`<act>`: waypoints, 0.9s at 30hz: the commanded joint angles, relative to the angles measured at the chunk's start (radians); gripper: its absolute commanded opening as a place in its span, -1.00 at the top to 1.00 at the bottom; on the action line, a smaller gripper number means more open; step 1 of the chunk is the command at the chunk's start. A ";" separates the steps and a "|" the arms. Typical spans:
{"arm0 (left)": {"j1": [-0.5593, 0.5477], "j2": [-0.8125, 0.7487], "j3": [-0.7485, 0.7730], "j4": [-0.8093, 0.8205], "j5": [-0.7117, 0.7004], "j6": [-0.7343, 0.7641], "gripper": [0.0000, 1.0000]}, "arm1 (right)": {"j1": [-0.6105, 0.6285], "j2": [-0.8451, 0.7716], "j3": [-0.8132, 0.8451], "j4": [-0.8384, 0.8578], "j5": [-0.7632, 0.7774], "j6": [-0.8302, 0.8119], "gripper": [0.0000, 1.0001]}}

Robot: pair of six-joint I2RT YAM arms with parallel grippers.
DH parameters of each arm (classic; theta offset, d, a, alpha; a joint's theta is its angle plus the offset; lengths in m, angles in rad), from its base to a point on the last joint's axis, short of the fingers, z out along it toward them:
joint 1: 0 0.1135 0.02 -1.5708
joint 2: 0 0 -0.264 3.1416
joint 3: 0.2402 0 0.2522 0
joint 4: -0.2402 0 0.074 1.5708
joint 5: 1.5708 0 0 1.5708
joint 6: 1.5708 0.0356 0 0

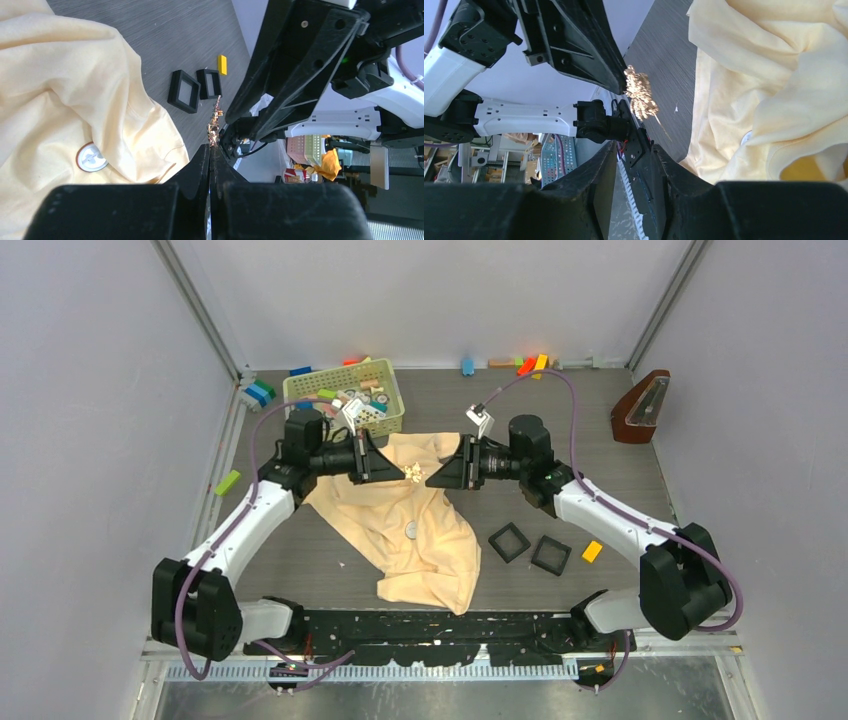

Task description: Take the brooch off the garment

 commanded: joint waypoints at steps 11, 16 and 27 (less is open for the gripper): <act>-0.032 0.040 0.012 -0.051 -0.046 0.073 1.00 | -0.003 -0.045 0.034 0.070 0.013 0.068 0.03; -0.033 0.028 0.012 -0.051 -0.042 0.073 1.00 | -0.052 -0.065 0.014 -0.033 0.086 0.005 -0.59; -0.036 0.036 0.013 -0.038 -0.017 0.062 1.00 | -0.067 0.023 -0.005 0.091 -0.005 0.114 -0.67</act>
